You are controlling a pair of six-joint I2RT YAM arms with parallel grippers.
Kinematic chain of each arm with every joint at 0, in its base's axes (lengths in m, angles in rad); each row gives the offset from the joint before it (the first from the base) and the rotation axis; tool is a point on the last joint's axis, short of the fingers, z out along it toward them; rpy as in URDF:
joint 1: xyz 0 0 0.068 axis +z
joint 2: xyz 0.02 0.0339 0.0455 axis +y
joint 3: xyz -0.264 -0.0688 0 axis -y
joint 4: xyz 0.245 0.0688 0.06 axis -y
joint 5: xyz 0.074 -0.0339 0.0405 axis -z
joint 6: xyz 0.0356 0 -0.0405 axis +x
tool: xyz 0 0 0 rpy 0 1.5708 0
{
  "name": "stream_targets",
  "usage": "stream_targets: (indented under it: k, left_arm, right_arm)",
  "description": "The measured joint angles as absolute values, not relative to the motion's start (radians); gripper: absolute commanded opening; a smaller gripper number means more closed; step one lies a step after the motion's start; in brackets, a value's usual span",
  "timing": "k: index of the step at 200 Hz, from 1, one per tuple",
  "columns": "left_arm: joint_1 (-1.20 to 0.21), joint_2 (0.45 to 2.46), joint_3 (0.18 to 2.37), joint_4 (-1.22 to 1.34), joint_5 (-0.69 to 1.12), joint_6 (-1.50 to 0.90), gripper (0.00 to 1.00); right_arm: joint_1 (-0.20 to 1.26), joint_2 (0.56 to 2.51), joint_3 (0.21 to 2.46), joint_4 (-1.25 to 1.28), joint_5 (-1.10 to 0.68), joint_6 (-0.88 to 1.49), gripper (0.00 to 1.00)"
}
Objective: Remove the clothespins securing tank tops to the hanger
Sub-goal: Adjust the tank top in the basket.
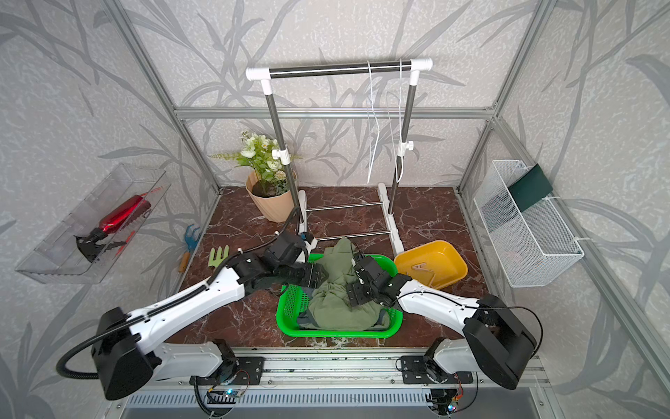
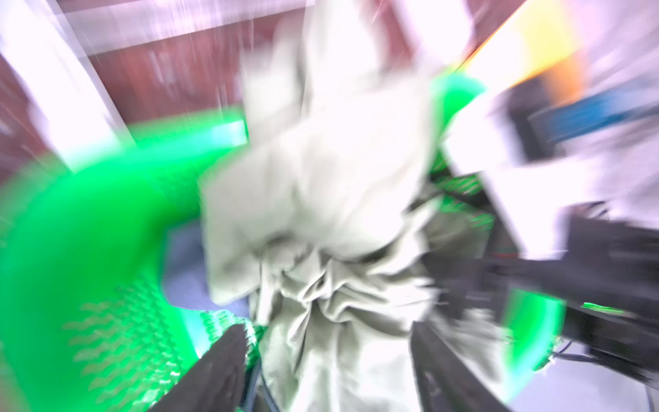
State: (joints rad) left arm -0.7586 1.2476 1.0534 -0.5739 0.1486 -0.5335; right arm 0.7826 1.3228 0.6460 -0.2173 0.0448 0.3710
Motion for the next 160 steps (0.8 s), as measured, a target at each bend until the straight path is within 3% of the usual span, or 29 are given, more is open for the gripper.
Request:
stream_targets:
  k: [55, 89, 114, 126, 160]
  left_arm:
    - [-0.699, 1.43, 1.25, -0.576, 0.128, -0.447, 0.99]
    - [-0.696, 1.701, 1.339, -0.539, 0.189, -0.433, 0.99]
    - [-0.691, 1.777, 1.376, -0.514, 0.232, -0.422, 0.98]
    - [-0.687, 1.79, 1.386, -0.511, 0.247, -0.423, 0.85]
    - [-0.686, 1.788, 1.384, -0.504, 0.279, -0.429, 0.24]
  right_arm:
    - [0.784, 1.169, 0.606, -0.213, 0.033, 0.366, 0.9]
    - [0.785, 1.002, 0.605, -0.23, 0.035, 0.365, 0.91]
    - [0.785, 0.916, 0.603, -0.251, 0.047, 0.365, 0.91]
    - [0.785, 0.877, 0.596, -0.259, 0.057, 0.365, 0.91]
    - [0.785, 0.806, 0.573, -0.284, 0.081, 0.366, 0.91]
